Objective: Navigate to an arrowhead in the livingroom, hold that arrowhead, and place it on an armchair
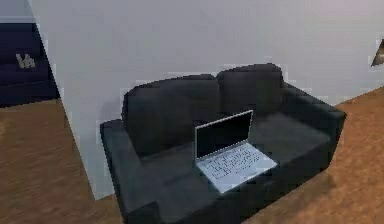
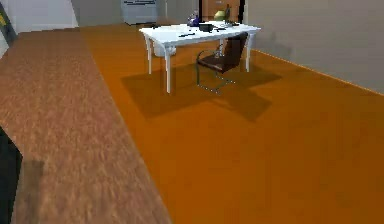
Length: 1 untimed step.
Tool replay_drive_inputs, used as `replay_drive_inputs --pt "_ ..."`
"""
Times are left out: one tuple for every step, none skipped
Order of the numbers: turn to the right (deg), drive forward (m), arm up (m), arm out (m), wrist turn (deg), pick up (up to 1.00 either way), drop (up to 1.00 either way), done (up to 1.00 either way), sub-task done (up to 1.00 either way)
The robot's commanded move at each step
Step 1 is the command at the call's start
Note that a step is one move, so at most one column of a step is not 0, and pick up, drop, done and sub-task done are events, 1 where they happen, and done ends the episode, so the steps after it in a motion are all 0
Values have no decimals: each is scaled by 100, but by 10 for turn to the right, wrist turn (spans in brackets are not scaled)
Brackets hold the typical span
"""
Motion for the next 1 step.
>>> replay_drive_inputs --pt "-450 0 0 0 0 0 0 0 0"
